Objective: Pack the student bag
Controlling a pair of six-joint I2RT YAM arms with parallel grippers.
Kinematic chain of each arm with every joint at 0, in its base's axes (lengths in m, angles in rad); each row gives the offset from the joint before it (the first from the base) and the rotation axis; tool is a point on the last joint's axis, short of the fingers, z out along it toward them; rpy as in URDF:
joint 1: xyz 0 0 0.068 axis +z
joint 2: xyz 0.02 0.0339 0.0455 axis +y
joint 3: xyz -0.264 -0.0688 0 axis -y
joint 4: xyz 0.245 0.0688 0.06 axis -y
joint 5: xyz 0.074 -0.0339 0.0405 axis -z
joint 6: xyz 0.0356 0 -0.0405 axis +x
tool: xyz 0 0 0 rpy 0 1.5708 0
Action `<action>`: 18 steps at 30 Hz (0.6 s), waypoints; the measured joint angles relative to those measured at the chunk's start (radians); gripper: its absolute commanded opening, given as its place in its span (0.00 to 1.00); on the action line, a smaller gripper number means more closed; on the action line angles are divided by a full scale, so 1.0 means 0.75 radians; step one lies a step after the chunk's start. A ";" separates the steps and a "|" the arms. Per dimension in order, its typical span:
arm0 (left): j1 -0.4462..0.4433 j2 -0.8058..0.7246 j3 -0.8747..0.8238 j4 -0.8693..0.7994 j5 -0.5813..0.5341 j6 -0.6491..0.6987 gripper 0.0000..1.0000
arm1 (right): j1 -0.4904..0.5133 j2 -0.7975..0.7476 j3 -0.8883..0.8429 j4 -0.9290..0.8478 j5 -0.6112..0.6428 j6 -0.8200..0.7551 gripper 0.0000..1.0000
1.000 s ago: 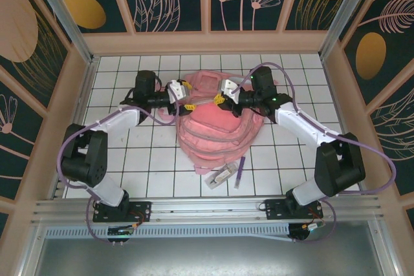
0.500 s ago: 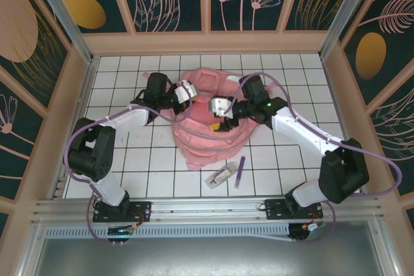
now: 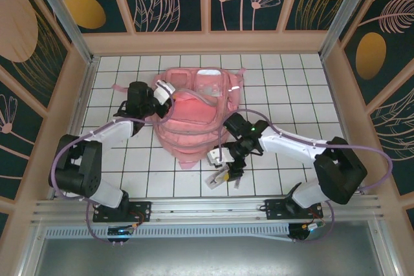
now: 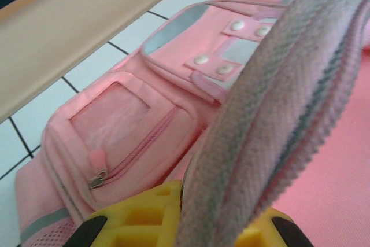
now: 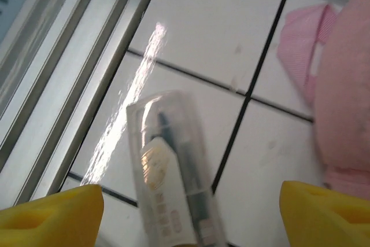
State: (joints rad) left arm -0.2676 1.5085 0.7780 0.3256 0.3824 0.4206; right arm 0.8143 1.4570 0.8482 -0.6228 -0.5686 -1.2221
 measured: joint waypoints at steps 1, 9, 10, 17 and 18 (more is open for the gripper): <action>-0.005 -0.019 -0.037 0.034 0.001 -0.009 0.00 | 0.006 0.017 -0.001 0.002 0.023 0.017 0.94; -0.018 -0.116 -0.175 0.127 -0.033 -0.041 0.00 | 0.066 0.086 -0.035 0.103 0.132 0.108 0.96; -0.018 -0.120 -0.183 0.135 -0.033 -0.041 0.00 | 0.078 0.086 -0.054 0.119 0.143 0.111 0.95; -0.017 -0.121 -0.190 0.146 -0.022 -0.046 0.00 | 0.115 0.061 -0.203 0.220 0.222 0.093 0.65; -0.017 -0.121 -0.190 0.148 -0.021 -0.046 0.00 | 0.115 0.046 -0.222 0.244 0.231 0.092 0.59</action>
State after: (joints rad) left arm -0.2806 1.4178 0.6357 0.4362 0.3664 0.3862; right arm 0.9005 1.4914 0.6819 -0.4400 -0.3954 -1.1530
